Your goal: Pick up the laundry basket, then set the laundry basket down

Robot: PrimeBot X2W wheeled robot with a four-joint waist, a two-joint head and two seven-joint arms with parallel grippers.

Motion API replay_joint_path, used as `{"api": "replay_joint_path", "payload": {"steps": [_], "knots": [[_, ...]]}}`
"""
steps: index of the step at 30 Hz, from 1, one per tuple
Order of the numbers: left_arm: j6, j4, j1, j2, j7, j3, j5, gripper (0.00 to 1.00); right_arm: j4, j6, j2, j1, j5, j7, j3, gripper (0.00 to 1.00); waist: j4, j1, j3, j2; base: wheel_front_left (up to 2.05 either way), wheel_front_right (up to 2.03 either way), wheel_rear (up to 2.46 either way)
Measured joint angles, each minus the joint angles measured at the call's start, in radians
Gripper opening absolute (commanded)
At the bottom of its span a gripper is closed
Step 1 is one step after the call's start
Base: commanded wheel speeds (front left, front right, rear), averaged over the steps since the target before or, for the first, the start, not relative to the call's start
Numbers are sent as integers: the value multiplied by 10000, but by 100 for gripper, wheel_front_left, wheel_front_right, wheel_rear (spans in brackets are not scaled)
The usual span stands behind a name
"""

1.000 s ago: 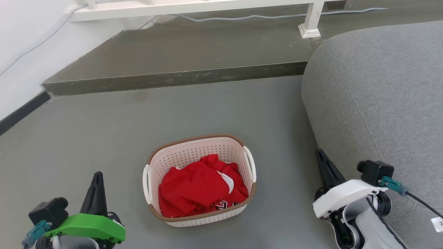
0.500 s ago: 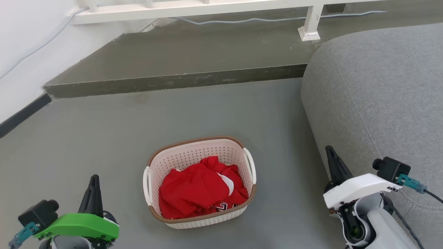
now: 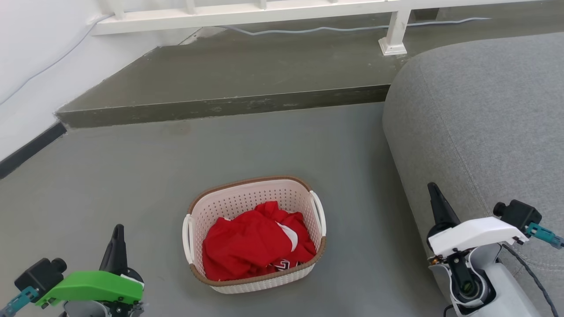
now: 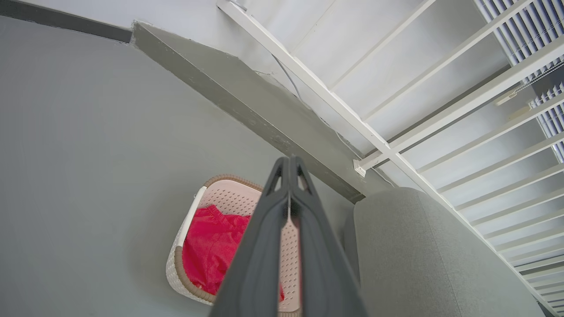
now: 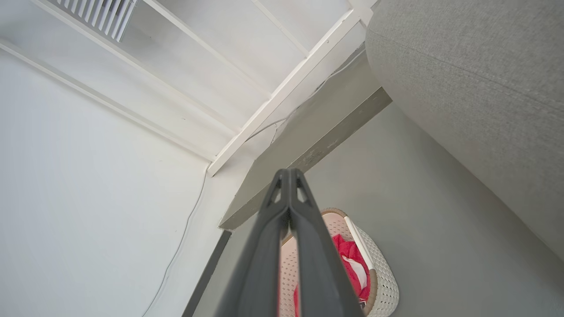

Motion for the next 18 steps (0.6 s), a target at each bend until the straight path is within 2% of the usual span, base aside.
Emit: {"api": "replay_joint_path", "payload": {"steps": [18], "knots": [[-46, 48, -151, -4, 642, 265, -2165, 0, -159, 211, 25, 28, 2150, 593, -815, 0, -9, 0, -127, 0, 0, 0, 0]]}}
